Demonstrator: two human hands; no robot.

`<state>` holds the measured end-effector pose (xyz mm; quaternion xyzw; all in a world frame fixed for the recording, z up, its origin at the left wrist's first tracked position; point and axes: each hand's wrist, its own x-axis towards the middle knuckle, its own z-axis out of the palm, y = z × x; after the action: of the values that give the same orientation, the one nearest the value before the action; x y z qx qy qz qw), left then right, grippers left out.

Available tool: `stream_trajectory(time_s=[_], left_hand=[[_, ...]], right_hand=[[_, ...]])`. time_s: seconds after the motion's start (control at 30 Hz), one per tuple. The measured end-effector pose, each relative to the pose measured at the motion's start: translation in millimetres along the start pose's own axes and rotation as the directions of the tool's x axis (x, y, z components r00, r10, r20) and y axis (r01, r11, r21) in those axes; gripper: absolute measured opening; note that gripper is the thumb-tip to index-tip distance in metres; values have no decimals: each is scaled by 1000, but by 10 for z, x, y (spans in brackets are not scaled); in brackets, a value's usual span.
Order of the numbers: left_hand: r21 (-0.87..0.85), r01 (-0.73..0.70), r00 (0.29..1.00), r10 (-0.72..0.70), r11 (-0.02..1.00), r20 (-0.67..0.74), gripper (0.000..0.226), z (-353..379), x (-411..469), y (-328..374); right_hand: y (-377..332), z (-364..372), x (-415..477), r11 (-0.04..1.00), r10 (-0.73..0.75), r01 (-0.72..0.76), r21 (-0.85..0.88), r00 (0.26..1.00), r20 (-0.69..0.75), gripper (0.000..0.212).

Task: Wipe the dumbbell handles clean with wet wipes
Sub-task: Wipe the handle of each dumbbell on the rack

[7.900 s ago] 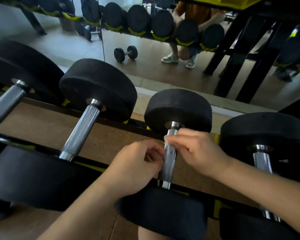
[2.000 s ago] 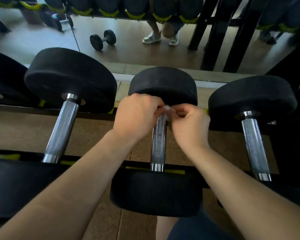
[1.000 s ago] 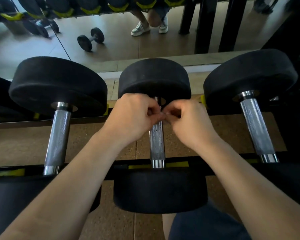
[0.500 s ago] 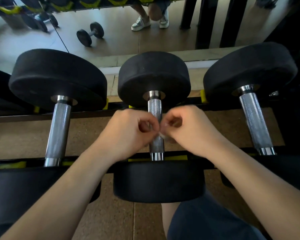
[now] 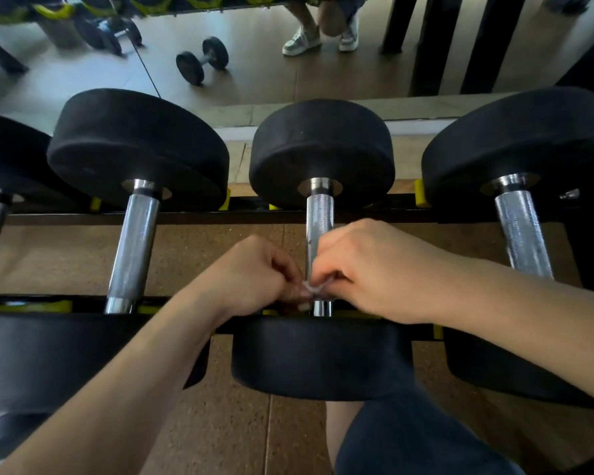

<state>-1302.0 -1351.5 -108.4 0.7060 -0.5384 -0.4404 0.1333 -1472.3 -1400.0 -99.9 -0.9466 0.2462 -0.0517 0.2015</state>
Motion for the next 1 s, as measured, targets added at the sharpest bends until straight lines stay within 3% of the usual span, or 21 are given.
stream_trajectory(time_s=[0.1, 0.17, 0.3, 0.37, 0.43, 0.5, 0.67, 0.8, 0.9, 1.0], left_hand=[[80, 55, 997, -59, 995, 40, 5, -37, -5, 64], [77, 45, 999, -44, 996, -26, 7, -63, 27, 81], [-216, -38, 952, -30, 976, -306, 14, -22, 146, 105], [-256, -17, 965, -52, 966, -259, 20, -8, 155, 66], [-164, 49, 991, -68, 985, -114, 23, -2, 99, 32], [-140, 42, 994, -56, 989, -98, 23, 13, 50, -15], [-426, -182, 883, -43, 886, -467, 19, 39, 323, 135], [-216, -258, 829, 100, 942, -551, 7, 63, 358, 105], [-43, -300, 754, 209, 953, -622, 14, 61, 300, 163], [100, -276, 698, 271, 956, -663, 10, 23, 355, 276]], right_hand=[[-12, -7, 64, 991, -116, 118, -55, 992, 40, 13], [9, -8, 141, 975, -184, 186, -124, 983, 24, 8], [158, 3, 340, 965, -166, 122, -231, 969, -184, 11], [157, 45, 300, 971, -151, 108, -214, 970, -193, 14], [120, 93, 150, 972, -170, 153, -178, 982, -84, 13], [110, 68, 50, 970, -190, 188, -152, 982, -5, 14], [340, -63, 307, 989, -98, 55, -141, 941, -324, 13], [314, -9, 232, 980, -73, 6, -200, 941, -331, 18], [347, -60, 267, 960, -46, -57, -273, 933, -356, 28], [296, -35, 270, 975, 99, -180, -129, 875, -474, 21]])
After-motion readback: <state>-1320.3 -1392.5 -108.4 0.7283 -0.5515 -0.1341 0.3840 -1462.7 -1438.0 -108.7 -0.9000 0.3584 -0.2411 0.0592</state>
